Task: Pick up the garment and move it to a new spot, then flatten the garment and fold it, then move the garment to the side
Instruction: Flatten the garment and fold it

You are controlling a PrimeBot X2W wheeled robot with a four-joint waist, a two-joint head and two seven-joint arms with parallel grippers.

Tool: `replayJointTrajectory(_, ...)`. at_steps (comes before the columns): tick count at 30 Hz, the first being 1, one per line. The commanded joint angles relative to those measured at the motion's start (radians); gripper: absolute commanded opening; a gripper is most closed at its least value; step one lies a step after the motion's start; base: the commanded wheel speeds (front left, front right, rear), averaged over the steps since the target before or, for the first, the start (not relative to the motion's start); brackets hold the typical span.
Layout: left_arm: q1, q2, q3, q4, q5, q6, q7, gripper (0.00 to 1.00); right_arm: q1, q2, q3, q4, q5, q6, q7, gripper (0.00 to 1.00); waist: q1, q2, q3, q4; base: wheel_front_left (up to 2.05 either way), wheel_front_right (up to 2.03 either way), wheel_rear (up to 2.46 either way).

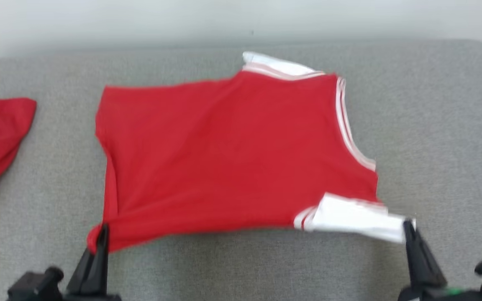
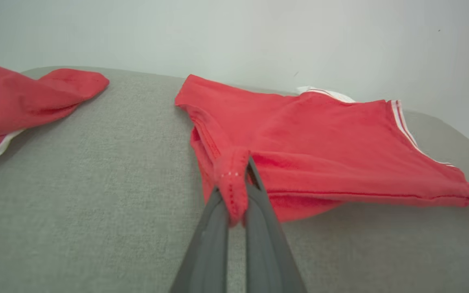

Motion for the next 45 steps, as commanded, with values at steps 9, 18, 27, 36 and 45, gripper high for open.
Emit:
replayJointTrajectory(9, 0.211, 0.037, 0.021, -0.128, -0.014, 0.069, 0.100, 0.00, 0.208, 0.087, -0.048, -0.141, -0.053, -0.001, 0.139, 0.00, 0.0003, 0.0001, -0.074, -0.012, 0.00, 0.00, 0.00)
replayJointTrajectory(18, 0.237, 0.072, 0.020, -0.181, -0.038, 0.075, 0.190, 0.00, 0.201, 0.079, -0.067, -0.207, -0.156, -0.001, 0.186, 0.00, 0.0003, 0.0001, -0.084, -0.007, 0.00, 0.00, 0.00)
replayJointTrajectory(27, 0.126, 0.069, 0.015, -0.142, -0.079, 0.035, 0.216, 0.00, 0.046, -0.030, -0.011, -0.178, -0.219, -0.001, 0.159, 0.00, 0.0003, 0.0001, -0.037, 0.014, 0.00, 0.00, 0.00)
replayJointTrajectory(36, -0.018, 0.043, 0.003, -0.039, -0.091, 0.016, 0.206, 0.00, -0.222, -0.198, 0.124, -0.037, -0.228, -0.001, 0.094, 0.00, 0.0003, 0.0001, 0.090, 0.044, 0.00, 0.00, 0.00)
replayJointTrajectory(45, -0.086, 0.030, -0.003, 0.044, -0.094, 0.005, 0.183, 0.00, -0.371, -0.277, 0.222, 0.126, -0.186, -0.001, 0.021, 0.00, 0.0003, 0.0001, 0.145, 0.057, 0.00, 0.00, 0.00)
